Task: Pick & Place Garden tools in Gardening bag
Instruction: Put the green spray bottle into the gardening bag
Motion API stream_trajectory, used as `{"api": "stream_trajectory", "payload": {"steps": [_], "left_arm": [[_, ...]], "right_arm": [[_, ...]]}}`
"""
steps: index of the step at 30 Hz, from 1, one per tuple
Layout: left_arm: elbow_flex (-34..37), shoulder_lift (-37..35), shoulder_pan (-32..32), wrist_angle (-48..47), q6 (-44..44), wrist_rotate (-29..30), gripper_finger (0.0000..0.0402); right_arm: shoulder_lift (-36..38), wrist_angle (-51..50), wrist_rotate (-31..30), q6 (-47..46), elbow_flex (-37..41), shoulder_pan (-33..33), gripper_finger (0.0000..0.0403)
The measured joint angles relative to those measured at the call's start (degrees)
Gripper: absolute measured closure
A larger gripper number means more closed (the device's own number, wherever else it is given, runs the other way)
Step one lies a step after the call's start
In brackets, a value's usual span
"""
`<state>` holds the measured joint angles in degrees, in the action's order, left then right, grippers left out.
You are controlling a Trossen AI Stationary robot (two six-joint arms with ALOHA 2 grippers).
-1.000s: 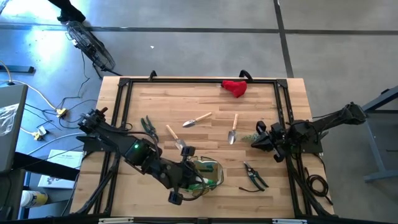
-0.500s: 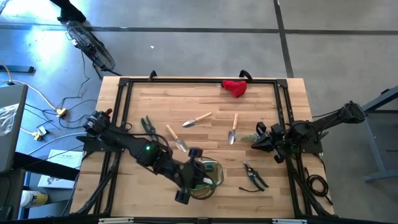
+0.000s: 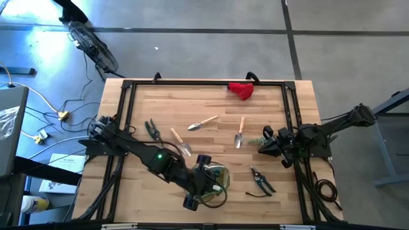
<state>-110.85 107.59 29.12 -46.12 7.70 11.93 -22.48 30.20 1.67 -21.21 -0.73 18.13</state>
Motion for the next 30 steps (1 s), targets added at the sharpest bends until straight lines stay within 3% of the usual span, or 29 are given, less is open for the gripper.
{"api": "stream_trajectory", "payload": {"steps": [16, 30], "left_arm": [[-0.03, 1.14, -0.26, -5.51, 1.77, 2.06, 0.0352], [8.36, 1.11, -0.26, -0.76, 4.82, 0.41, 0.0352]], "right_arm": [[-2.30, 0.02, -0.20, -0.13, -0.02, 0.00, 0.0400], [-2.60, 0.02, -0.07, -1.03, -0.02, 0.00, 0.0400]]}}
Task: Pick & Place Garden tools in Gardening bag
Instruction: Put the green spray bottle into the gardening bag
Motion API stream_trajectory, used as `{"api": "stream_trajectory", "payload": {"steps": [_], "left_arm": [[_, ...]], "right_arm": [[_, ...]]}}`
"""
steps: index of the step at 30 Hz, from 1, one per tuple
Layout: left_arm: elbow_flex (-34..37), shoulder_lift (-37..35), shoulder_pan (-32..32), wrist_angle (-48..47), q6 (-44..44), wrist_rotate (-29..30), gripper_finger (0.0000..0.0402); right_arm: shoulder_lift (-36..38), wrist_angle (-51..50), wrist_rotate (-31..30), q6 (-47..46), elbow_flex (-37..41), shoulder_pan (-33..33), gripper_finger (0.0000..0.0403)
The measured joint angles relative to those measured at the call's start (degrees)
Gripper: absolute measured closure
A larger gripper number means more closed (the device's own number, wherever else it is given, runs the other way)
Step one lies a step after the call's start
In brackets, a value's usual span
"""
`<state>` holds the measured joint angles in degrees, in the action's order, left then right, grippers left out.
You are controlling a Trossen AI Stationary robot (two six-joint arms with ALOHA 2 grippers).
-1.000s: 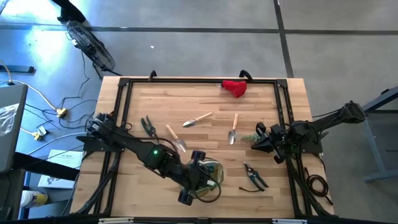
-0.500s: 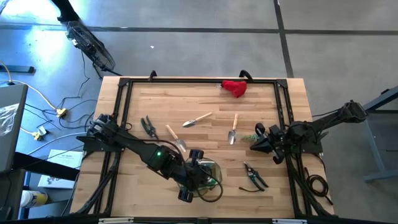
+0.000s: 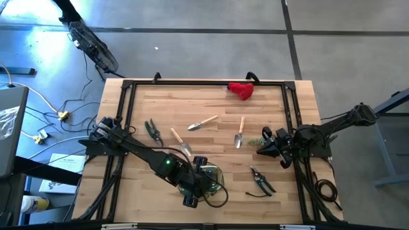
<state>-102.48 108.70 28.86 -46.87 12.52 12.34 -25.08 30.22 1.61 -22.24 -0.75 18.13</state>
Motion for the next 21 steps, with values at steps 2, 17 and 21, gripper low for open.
{"api": "stream_trajectory", "payload": {"steps": [2, 17, 21], "left_arm": [[-0.04, -0.01, 0.00, -0.05, 0.27, -0.12, 0.0352], [-0.04, -0.01, 0.00, -2.35, 2.79, -0.27, 0.0340], [-0.04, -0.01, 0.02, -3.79, 3.08, -0.28, 0.0341]], "right_arm": [[0.00, 0.00, 0.00, 0.00, 0.00, 0.00, 0.0400], [0.00, -0.02, 0.04, 0.00, 0.00, -0.01, 0.0400], [0.00, -0.02, 0.04, 0.00, 0.00, 0.00, 0.0400]]}}
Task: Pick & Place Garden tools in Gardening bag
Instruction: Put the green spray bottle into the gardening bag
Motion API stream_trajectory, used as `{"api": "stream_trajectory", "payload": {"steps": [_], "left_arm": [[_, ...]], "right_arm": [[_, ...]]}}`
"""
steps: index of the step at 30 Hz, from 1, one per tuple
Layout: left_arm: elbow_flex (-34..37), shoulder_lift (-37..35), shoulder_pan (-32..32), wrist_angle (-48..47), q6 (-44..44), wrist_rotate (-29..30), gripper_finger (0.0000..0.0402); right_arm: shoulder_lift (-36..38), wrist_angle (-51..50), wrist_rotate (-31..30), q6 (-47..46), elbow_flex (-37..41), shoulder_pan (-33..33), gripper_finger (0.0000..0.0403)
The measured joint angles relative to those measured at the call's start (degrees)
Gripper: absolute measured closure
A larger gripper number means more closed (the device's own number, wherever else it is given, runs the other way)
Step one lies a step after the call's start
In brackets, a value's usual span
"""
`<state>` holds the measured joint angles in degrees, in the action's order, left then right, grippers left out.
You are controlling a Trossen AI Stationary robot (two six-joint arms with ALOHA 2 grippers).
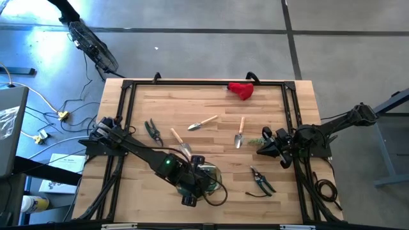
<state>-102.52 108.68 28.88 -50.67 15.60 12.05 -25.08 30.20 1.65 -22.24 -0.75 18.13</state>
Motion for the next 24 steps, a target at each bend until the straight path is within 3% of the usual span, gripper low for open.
{"api": "stream_trajectory", "payload": {"steps": [20, 24], "left_arm": [[0.00, -0.04, 0.00, -4.07, 2.75, -1.16, 0.0340], [0.00, -0.13, 0.00, -3.97, 2.75, -1.11, 0.0340]], "right_arm": [[0.00, -0.02, 0.44, 0.00, 0.00, 0.00, 0.0400], [0.00, -0.07, 2.88, 0.00, 0.00, -0.02, 0.0400]]}}
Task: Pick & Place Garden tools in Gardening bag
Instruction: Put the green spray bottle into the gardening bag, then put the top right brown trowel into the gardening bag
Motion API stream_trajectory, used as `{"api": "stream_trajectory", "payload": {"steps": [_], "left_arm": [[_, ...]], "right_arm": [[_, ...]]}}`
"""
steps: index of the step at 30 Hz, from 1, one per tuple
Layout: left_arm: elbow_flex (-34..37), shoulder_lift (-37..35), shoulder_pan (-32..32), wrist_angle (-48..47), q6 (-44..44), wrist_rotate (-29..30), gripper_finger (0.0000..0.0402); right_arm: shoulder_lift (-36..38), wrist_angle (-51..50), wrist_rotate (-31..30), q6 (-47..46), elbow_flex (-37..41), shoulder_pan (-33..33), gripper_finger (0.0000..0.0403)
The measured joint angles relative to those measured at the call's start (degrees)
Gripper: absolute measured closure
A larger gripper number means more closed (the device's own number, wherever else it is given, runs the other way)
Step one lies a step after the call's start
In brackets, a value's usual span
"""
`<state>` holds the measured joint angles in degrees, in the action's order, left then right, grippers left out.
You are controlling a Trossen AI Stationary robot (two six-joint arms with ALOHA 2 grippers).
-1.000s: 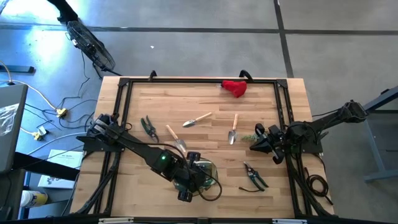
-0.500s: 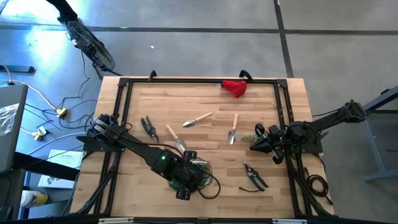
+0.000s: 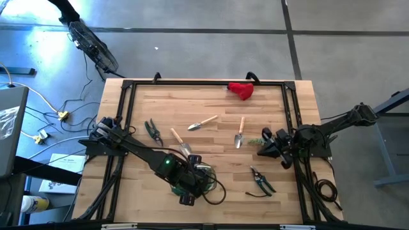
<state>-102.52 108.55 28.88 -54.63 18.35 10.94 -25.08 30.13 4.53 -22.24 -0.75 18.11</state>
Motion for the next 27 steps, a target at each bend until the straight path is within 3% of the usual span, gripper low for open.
{"api": "stream_trajectory", "payload": {"steps": [6, 18, 27], "left_arm": [[0.00, 0.00, 0.00, 0.00, 0.00, -0.66, 0.0331], [-0.02, -0.02, 0.00, -3.10, 3.17, -1.57, 0.0257], [-4.79, -0.07, 0.00, -8.23, 3.15, -2.24, 0.0249]], "right_arm": [[-0.02, 0.02, 3.16, -0.02, 0.00, 0.02, 0.0400], [-0.02, 0.02, 3.16, -0.02, 0.00, 0.00, 0.0400], [-0.02, 0.00, 3.14, -0.02, 0.00, 0.02, 0.0400]]}}
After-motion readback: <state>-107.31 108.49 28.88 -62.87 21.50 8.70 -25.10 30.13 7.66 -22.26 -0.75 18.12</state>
